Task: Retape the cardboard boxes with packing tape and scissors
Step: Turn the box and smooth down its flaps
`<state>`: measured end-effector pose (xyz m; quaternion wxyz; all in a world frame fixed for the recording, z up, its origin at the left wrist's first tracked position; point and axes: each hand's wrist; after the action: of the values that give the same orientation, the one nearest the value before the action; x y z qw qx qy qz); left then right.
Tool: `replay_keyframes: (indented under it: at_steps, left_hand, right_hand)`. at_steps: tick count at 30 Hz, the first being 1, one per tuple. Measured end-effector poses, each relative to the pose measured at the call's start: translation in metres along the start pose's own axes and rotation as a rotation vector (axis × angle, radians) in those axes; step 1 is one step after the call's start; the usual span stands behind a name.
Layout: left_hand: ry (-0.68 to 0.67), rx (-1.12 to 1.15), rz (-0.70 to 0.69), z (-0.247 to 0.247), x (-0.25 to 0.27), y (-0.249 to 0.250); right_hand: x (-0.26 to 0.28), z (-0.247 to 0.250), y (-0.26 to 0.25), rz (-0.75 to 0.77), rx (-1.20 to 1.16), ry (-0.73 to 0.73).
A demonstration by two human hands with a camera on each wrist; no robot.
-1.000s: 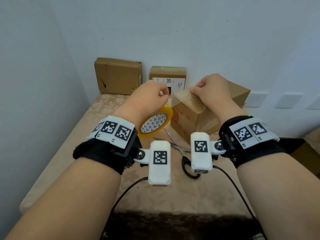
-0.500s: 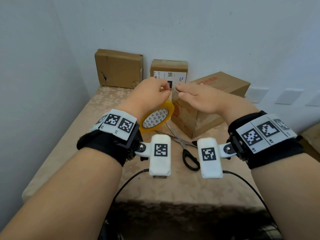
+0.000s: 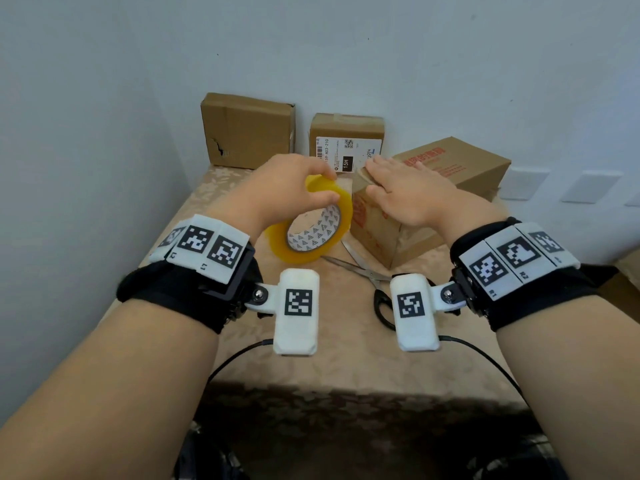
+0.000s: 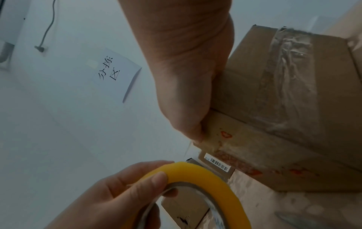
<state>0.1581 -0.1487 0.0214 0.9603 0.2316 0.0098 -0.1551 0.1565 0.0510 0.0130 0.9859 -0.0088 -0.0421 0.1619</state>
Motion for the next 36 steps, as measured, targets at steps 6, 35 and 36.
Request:
replay_keyframes:
  at_steps: [6,35,36]
  left_hand:
    - [-0.097,-0.158,0.006,-0.001,-0.010,0.013]
    - [-0.051,-0.173,0.057,-0.004,-0.005,-0.001]
    - [-0.045,-0.185,0.052,-0.006,-0.005,0.000]
  right_hand:
    - [0.002,0.003,0.001,0.001,-0.078,-0.011]
    - [-0.034,-0.004,-0.017,-0.128,0.023,0.185]
    - [-0.034,-0.005,-0.017,-0.130,0.051,0.179]
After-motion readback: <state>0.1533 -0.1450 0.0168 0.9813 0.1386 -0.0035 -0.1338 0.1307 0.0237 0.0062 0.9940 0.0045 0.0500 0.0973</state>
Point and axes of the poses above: each hand's wrist, its own x-axis away from the middle knuckle, its own z-axis out of the back of the hand, y = z × x, and after that the axes turned 7 degrees about z, right-handed
